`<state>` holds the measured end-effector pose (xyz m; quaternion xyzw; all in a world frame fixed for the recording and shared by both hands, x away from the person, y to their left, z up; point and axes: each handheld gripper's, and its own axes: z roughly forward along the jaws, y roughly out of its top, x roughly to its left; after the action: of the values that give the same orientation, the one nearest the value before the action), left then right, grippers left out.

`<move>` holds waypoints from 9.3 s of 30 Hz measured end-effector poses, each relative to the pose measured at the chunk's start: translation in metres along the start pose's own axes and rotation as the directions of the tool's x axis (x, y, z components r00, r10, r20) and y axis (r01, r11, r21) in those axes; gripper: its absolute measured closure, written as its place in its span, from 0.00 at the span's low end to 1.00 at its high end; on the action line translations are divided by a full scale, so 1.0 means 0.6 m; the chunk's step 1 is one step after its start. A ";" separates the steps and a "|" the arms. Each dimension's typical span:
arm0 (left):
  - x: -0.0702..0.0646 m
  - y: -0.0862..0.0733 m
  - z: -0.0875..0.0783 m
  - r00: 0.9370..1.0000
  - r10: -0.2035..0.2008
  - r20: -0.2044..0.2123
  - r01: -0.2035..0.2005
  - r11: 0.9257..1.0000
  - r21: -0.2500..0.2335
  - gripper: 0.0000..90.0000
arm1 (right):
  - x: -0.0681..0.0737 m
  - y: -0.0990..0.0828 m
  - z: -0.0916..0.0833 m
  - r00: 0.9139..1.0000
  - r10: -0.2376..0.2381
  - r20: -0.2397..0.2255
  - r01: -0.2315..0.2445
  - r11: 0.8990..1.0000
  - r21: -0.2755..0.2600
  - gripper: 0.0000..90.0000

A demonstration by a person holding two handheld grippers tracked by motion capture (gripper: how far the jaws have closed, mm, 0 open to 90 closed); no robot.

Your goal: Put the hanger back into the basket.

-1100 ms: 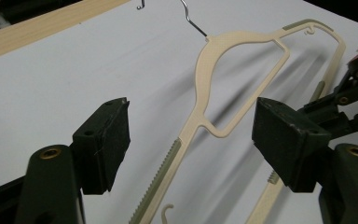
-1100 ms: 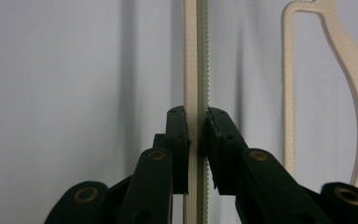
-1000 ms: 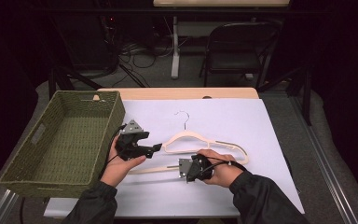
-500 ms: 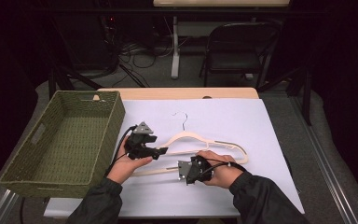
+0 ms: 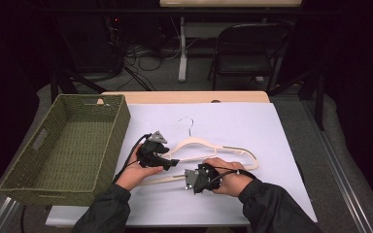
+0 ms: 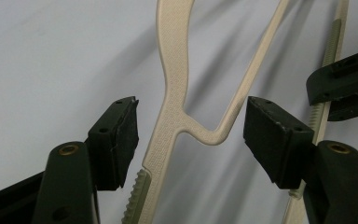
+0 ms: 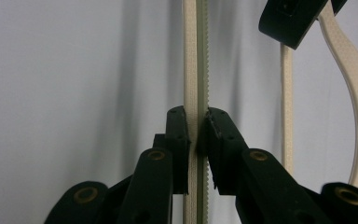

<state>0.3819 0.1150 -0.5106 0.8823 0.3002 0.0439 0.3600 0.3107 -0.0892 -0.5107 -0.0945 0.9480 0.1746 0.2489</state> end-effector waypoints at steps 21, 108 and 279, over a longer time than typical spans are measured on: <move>0.003 -0.001 -0.008 0.999 -0.022 0.043 0.022 1.000 -0.010 0.56 | 0.001 -0.001 0.006 1.000 0.002 -0.010 -0.001 1.000 0.019 0.89; -0.011 -0.015 -0.188 0.938 -0.221 0.266 0.272 0.946 -0.177 0.98 | -0.001 -0.107 -0.054 0.963 0.244 0.117 -0.240 0.970 -0.045 0.53; 0.054 -0.188 -0.419 0.939 -0.225 -0.259 0.138 0.938 -0.318 0.42 | 0.042 -0.202 -0.122 0.779 0.607 0.153 -0.599 0.794 -0.104 0.44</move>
<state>0.2784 0.3497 -0.4046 0.7707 0.4208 0.1838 0.4418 0.2893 -0.2307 -0.4982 0.2235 0.8974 0.2763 0.2615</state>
